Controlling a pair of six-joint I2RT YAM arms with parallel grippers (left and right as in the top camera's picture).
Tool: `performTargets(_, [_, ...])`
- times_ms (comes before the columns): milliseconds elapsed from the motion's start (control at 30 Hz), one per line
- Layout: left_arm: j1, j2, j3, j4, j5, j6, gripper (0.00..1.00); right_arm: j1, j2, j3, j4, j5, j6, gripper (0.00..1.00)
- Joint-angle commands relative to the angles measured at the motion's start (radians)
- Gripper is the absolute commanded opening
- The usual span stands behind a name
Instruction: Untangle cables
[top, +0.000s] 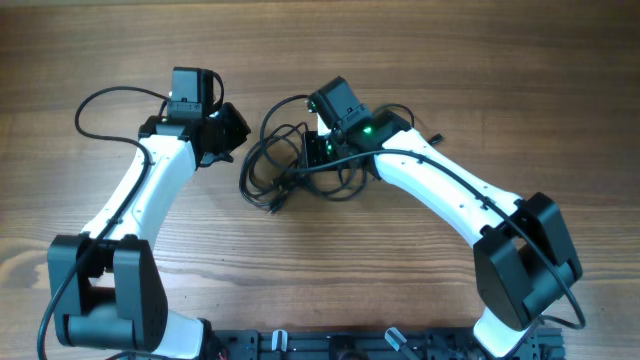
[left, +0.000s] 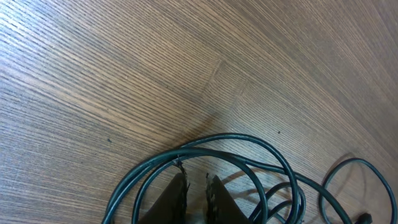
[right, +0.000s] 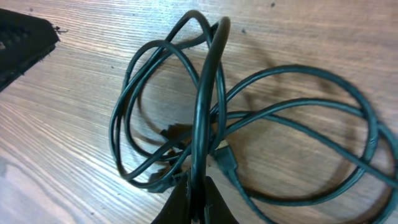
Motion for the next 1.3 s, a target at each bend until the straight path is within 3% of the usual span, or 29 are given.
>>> performTargets(0, [0.005, 0.013, 0.008, 0.0, -0.014, -0.005, 0.14, -0.009, -0.004, 0.021, -0.03, -0.027, -0.084, 0.05])
performTargets(300, [0.005, 0.013, 0.008, 0.0, -0.014, -0.005, 0.14, -0.154, -0.004, 0.021, -0.04, -0.516, -0.085, 0.04])
performTargets(567, [0.005, 0.013, 0.008, 0.0, -0.014, -0.005, 0.14, -0.214, -0.004, 0.02, -0.043, -0.623, -0.134, 0.04])
performTargets(767, [0.005, 0.013, 0.008, 0.0, -0.014, -0.005, 0.15, -0.214, -0.004, 0.02, -0.027, -0.888, -0.164, 0.04])
performTargets(900, [0.005, 0.013, 0.008, 0.0, -0.014, -0.005, 0.15, -0.215, -0.004, 0.02, -0.005, -0.865, -0.206, 0.05])
performTargets(1100, [0.005, 0.013, 0.008, 0.0, -0.014, -0.005, 0.15, -0.215, -0.004, 0.019, -0.086, -0.387, -0.051, 0.04])
performTargets(1267, [0.005, 0.013, 0.008, 0.0, -0.014, -0.005, 0.15, -0.215, -0.004, 0.018, -0.09, -0.37, -0.057, 0.04])
